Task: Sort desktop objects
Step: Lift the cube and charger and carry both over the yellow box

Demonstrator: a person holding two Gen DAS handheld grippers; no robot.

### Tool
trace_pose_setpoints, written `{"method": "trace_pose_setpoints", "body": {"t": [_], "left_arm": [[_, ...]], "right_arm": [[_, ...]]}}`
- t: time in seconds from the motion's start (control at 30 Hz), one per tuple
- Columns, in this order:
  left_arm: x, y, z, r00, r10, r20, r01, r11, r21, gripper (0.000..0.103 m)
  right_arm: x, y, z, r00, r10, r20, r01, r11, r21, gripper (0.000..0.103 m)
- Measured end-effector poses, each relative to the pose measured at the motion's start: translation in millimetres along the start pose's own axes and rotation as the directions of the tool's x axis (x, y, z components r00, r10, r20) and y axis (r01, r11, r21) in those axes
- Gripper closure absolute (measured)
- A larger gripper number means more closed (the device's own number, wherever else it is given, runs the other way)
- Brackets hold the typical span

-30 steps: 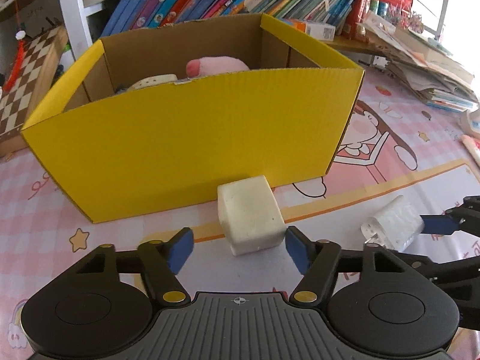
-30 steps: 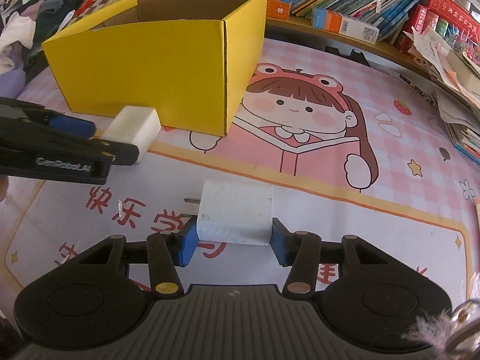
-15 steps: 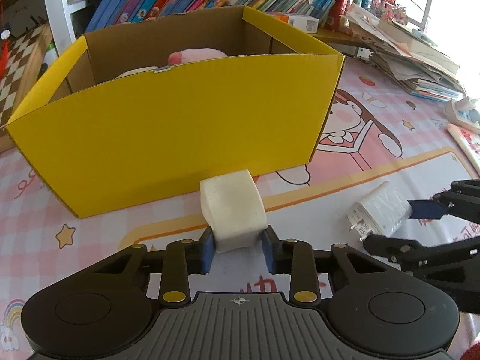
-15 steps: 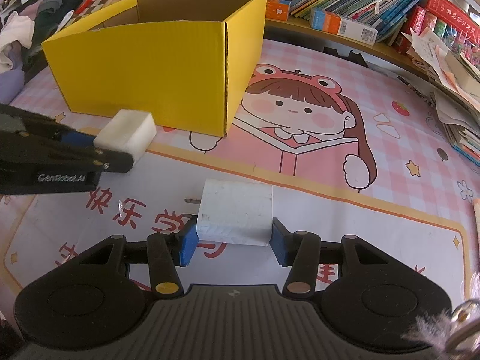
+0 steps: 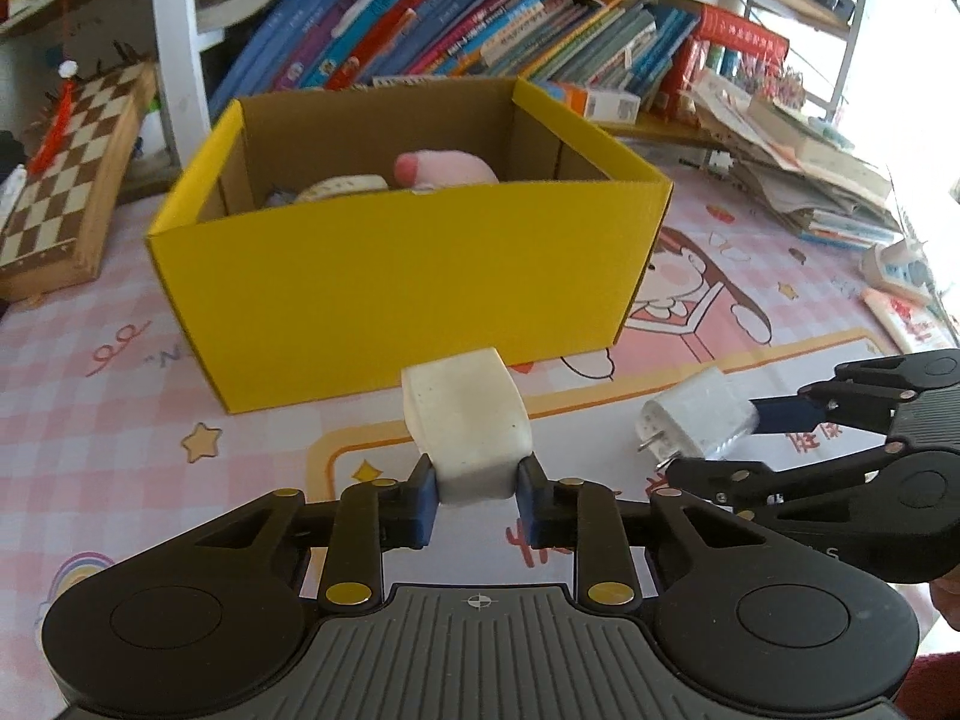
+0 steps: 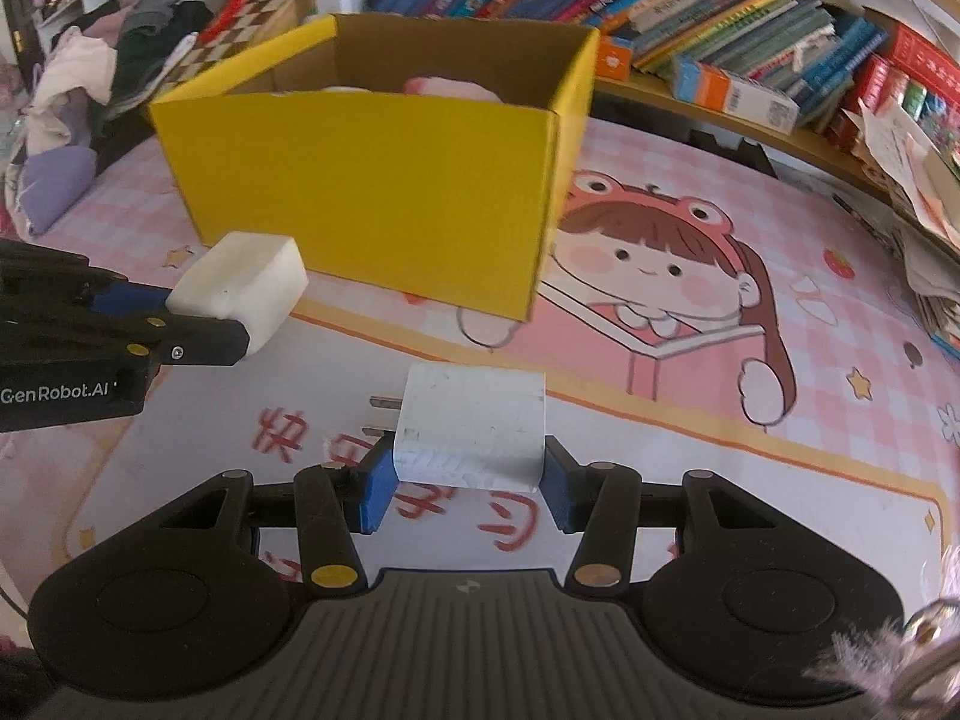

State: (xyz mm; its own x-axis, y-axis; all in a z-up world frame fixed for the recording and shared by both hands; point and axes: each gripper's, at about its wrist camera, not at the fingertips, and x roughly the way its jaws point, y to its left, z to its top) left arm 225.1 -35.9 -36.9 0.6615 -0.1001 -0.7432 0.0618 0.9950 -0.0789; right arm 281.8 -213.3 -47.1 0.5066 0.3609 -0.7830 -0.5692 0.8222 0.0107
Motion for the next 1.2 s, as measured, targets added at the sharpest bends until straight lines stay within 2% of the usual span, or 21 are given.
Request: {"method": "trace_pose_setpoints", "body": {"t": [0.33, 0.67, 0.93, 1.2], "left_arm": [[-40, 8, 12, 0.992, 0.003, 0.124, -0.006, 1.0, 0.023, 0.079], [-57, 21, 52, 0.971, 0.024, 0.236, -0.038, 0.998, 0.054, 0.079], [-42, 36, 79, 0.966, 0.061, 0.252, -0.079, 0.995, 0.063, 0.079], [-5, 45, 109, 0.975, 0.076, 0.207, -0.093, 0.993, 0.074, 0.079]], "right_arm": [[-25, 13, 27, 0.996, 0.049, 0.078, -0.049, 0.999, 0.003, 0.056], [-45, 13, 80, 0.975, 0.06, 0.212, -0.048, 0.997, -0.058, 0.056], [-32, 9, 128, 0.959, 0.064, 0.276, -0.032, 0.993, -0.118, 0.056], [10, 8, 176, 0.964, 0.053, 0.262, -0.004, 0.983, -0.183, 0.056]]}}
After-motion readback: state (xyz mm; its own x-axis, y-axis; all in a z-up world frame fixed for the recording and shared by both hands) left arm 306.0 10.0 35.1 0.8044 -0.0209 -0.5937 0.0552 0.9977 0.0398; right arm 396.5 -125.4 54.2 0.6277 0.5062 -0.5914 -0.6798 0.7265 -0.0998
